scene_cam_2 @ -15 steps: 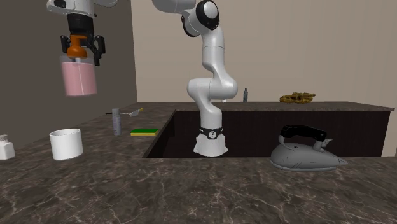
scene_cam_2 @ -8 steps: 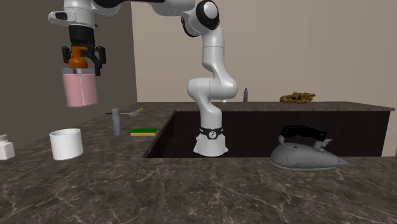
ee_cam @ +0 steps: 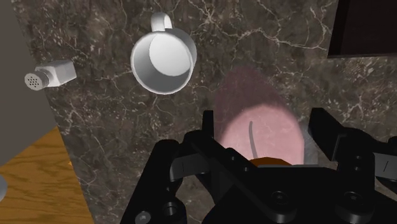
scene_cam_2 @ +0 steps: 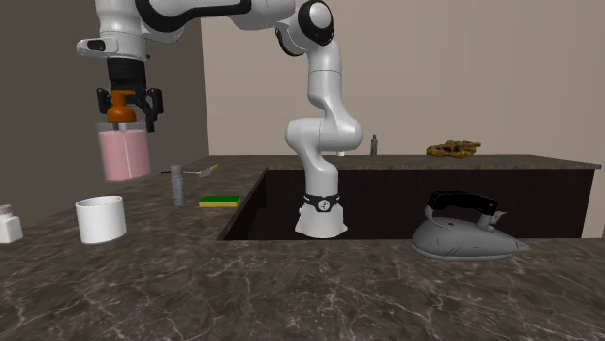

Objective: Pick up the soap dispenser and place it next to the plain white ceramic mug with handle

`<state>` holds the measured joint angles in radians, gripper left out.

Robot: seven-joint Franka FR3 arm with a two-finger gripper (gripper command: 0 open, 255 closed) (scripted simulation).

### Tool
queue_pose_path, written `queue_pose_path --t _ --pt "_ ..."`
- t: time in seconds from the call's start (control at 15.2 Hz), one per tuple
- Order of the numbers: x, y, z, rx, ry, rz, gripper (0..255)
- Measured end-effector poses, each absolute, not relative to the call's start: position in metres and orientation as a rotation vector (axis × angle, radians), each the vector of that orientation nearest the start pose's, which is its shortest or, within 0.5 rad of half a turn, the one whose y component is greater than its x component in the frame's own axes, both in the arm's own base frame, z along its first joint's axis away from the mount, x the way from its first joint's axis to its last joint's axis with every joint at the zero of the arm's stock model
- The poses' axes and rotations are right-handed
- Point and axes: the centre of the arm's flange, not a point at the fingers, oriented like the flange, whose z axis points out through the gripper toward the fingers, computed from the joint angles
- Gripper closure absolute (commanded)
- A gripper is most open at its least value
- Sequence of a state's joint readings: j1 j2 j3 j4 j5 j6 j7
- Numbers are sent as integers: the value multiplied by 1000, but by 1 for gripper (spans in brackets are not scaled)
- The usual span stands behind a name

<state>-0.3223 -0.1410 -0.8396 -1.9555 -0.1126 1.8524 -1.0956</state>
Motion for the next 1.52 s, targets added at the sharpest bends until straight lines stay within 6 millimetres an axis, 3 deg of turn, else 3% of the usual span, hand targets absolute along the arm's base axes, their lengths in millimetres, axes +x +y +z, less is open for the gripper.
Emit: queue_pose_path --t 1.52 --pt "188 -497 392 -3136 46 9 255"
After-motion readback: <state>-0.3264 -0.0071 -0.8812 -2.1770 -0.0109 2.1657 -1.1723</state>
